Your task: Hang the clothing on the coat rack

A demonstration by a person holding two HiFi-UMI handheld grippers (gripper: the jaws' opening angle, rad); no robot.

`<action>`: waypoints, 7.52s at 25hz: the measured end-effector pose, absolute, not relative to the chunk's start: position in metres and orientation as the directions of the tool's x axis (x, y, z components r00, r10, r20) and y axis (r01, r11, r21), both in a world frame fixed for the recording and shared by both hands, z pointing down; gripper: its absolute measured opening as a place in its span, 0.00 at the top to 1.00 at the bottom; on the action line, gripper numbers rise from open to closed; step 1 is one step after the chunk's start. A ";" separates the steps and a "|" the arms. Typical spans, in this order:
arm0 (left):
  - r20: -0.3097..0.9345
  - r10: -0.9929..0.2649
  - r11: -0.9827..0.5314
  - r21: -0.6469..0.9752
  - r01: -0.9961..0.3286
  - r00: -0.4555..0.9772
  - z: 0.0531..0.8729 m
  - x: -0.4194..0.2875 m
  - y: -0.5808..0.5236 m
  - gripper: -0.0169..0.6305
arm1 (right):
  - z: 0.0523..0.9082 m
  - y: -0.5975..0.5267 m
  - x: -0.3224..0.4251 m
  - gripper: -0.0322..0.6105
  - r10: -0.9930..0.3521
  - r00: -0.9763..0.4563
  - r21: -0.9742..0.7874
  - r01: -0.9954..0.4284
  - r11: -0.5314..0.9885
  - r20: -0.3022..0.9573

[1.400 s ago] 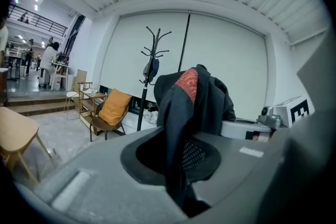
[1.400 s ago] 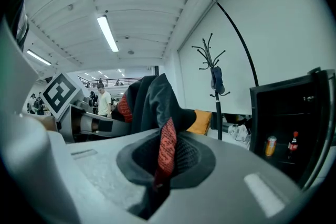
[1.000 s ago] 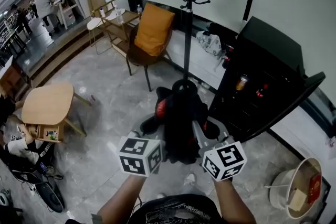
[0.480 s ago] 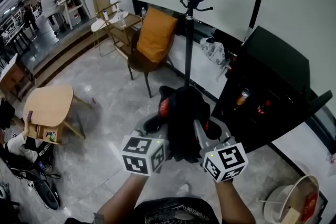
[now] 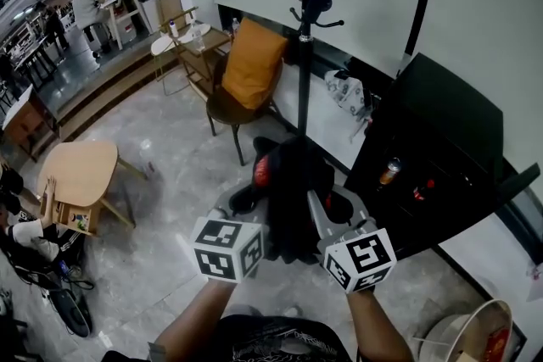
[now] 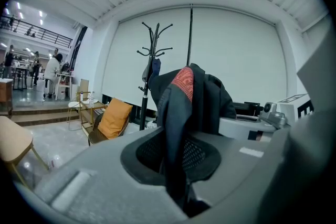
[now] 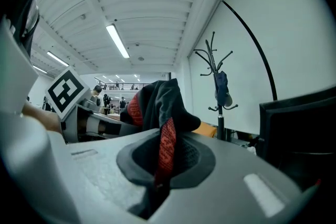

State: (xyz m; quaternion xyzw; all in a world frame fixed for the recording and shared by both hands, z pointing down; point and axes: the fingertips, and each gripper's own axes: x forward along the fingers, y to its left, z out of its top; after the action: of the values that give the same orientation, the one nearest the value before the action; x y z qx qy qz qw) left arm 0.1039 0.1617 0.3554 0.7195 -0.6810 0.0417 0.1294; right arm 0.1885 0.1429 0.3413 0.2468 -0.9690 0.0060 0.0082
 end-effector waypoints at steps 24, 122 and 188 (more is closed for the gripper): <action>0.233 -0.956 -0.145 0.155 -0.977 0.179 0.360 0.014 0.057 0.92 | 0.344 0.043 0.103 0.93 -0.595 -0.802 -0.008 -0.596 0.803 0.057; 0.167 -0.948 -0.257 0.106 -0.961 0.272 0.336 -0.118 -0.309 0.93 | 0.323 -0.304 -0.024 0.93 -0.694 -0.720 -0.002 -0.694 0.720 -0.022; 0.185 -0.828 -0.505 0.164 -0.848 0.529 0.363 -0.113 -0.412 0.92 | 0.358 -0.397 -0.049 0.93 -0.838 -0.542 -0.053 -0.840 0.540 0.061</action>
State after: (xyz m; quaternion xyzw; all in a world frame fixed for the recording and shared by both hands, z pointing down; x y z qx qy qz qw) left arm -0.1130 -0.4116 0.3628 0.8664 -0.4835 0.0413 0.1178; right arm -0.0491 -0.3967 0.3585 0.4781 -0.8774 0.0377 0.0142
